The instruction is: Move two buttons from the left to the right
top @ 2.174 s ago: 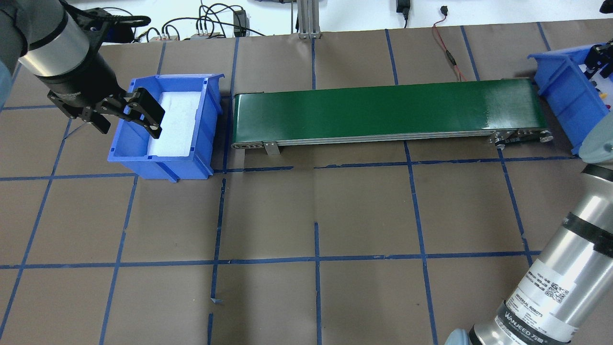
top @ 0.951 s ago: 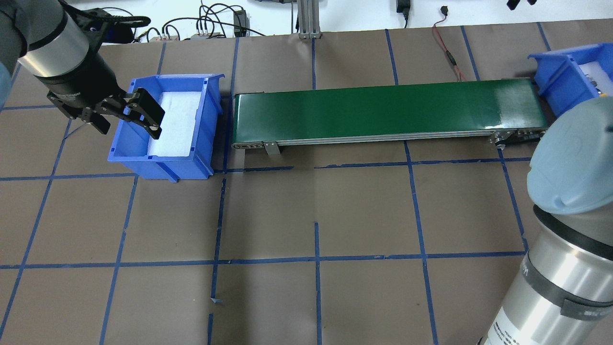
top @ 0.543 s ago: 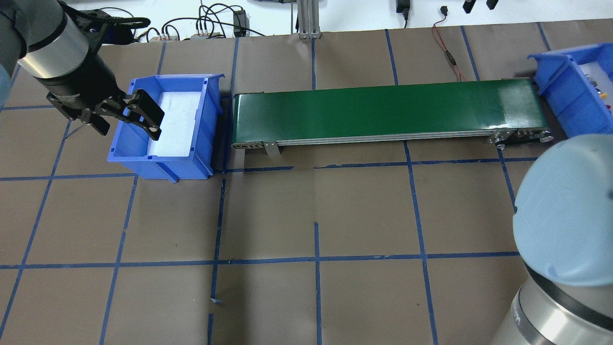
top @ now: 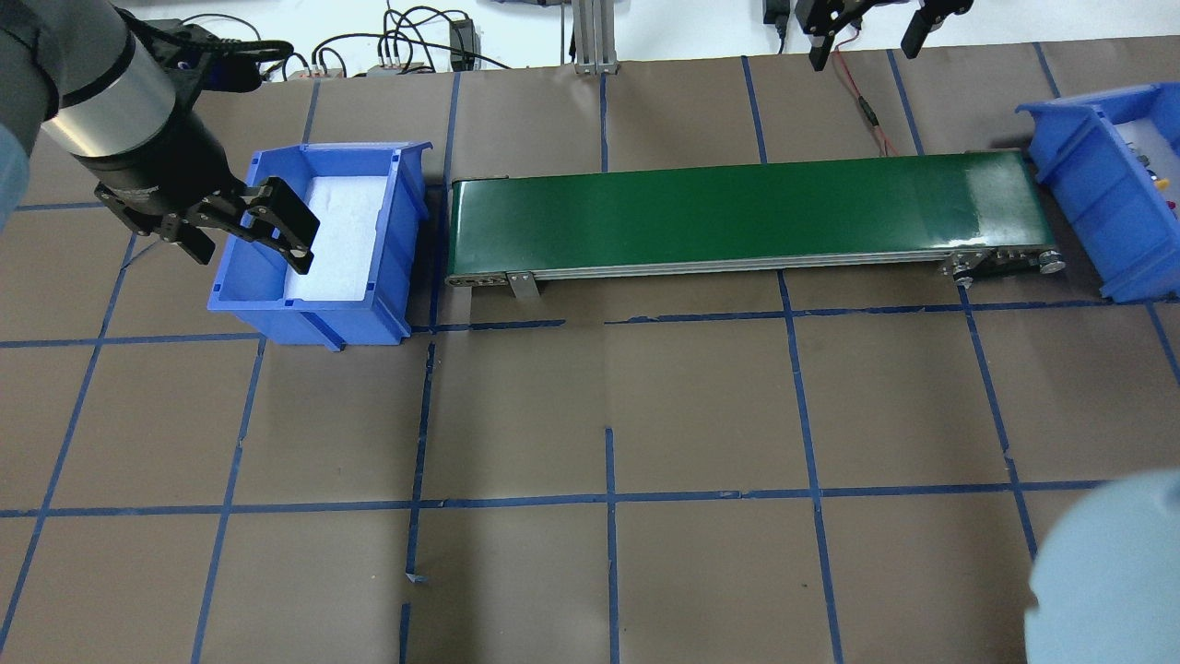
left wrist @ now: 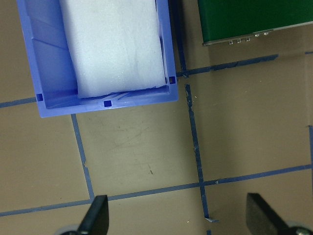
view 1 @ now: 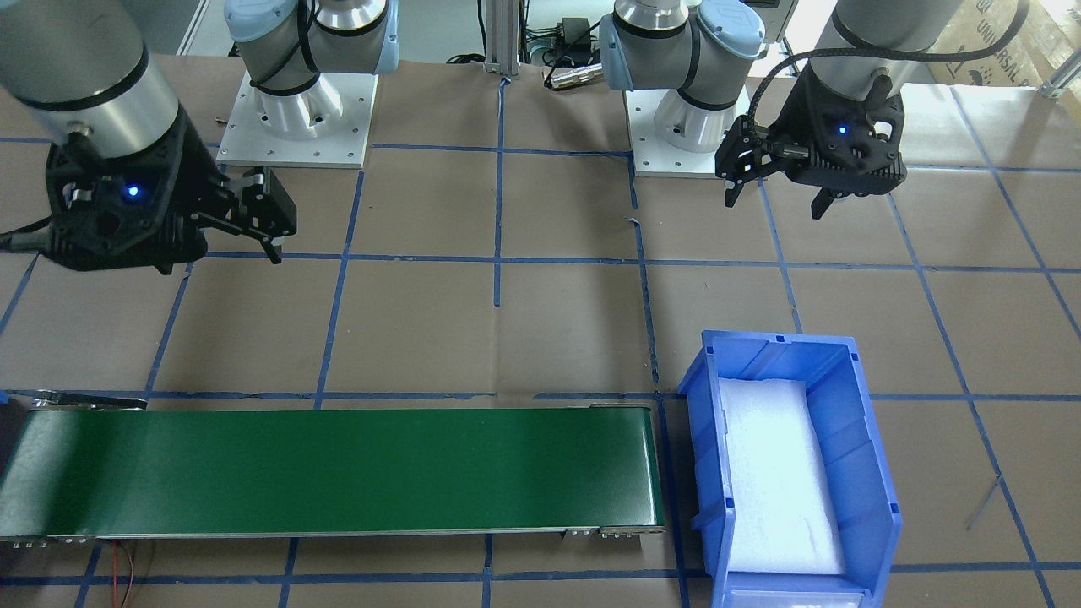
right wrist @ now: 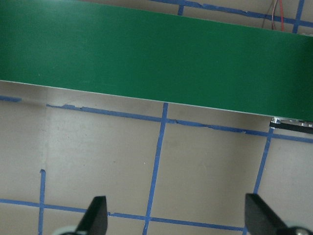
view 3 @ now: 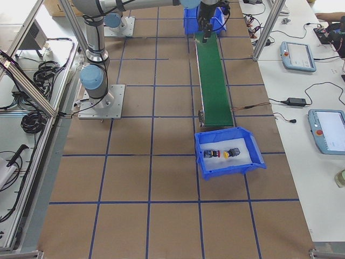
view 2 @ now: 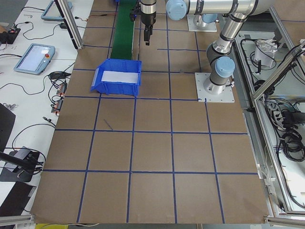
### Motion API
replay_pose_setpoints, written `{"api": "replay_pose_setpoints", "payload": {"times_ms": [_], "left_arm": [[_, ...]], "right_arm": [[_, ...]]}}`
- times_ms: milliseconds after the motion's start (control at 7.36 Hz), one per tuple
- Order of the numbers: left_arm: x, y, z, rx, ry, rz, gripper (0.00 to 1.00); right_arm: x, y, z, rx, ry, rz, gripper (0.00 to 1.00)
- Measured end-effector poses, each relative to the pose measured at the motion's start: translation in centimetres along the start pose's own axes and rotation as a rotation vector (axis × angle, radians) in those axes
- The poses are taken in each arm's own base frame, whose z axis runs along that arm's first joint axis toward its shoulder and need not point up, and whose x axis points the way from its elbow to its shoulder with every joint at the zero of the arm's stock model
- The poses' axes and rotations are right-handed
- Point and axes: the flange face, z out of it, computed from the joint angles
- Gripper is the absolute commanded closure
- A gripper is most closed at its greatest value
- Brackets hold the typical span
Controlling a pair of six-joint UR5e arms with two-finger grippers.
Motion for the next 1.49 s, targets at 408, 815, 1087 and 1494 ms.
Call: {"api": "replay_pose_setpoints", "payload": {"times_ms": [408, 815, 1087, 1494], "left_arm": [[-0.1, 0.0, 0.0, 0.001, 0.0, 0.0, 0.0], [-0.1, 0.0, 0.0, 0.001, 0.0, 0.002, 0.0], [0.0, 0.0, 0.1, -0.003, 0.001, 0.003, 0.0], [-0.1, 0.0, 0.0, -0.003, 0.001, 0.002, 0.0]], "right_arm": [[-1.7, 4.3, 0.1, 0.056, 0.002, 0.077, 0.02], [-3.6, 4.9, 0.2, 0.06, -0.024, 0.134, 0.02], [-4.1, 5.2, 0.4, 0.054, -0.024, 0.131, 0.01], [-4.2, 5.6, 1.6, 0.031, -0.019, 0.123, 0.01]]}}
